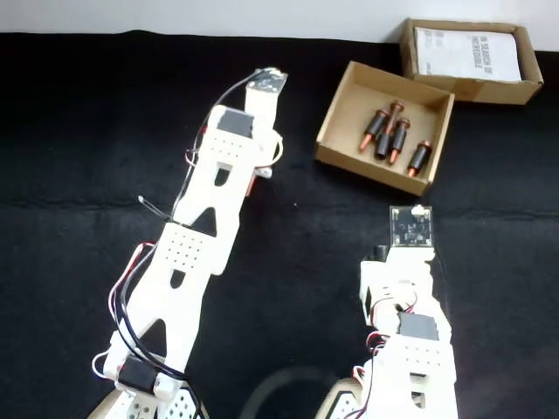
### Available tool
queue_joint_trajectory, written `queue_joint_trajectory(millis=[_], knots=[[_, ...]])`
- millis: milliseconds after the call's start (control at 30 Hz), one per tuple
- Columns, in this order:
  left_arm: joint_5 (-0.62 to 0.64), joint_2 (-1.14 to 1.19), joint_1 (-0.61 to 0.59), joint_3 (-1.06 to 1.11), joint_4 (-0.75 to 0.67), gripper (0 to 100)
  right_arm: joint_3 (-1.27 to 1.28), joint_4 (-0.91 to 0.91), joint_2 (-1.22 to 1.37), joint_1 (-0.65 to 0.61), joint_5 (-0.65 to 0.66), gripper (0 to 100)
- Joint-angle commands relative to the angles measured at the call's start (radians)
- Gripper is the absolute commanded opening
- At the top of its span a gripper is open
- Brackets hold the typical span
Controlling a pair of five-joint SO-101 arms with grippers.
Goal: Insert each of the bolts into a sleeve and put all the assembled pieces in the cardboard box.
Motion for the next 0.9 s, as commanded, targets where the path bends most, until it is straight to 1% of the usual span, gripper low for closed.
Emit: queue_joint_trajectory(millis=[0, 100, 200, 333, 567, 667, 800, 867], knots=[[-0.008, -0.081, -0.018, -0.079, 0.063, 1, 0.007, -0.047, -0.018, -0.008, 0.014, 0.7], [-0.008, -0.117, -0.015, -0.133, 0.083, 1, 0.062, -0.142, -0.018, -0.028, 0.014, 0.7], [-0.008, -0.191, -0.010, -0.134, 0.087, 1, 0.082, -0.145, -0.019, -0.090, 0.012, 0.7], [-0.008, -0.320, 0.010, -0.133, 0.120, 1, 0.085, -0.142, -0.021, -0.139, 0.008, 0.7], [-0.008, -0.575, 0.016, -0.102, 0.126, 1, 0.067, -0.156, -0.027, -0.171, 0.012, 0.7], [-0.037, -0.725, 0.016, 0.071, 0.126, 1, 0.056, -0.191, -0.028, -0.220, -0.002, 0.7], [-0.041, -1.017, 0.018, 0.476, 0.121, 1, 0.050, -0.254, -0.028, -0.262, -0.135, 0.7], [-0.043, -1.161, 0.018, 0.668, 0.118, 1, 0.050, -0.300, -0.028, -0.283, -0.176, 0.7]])
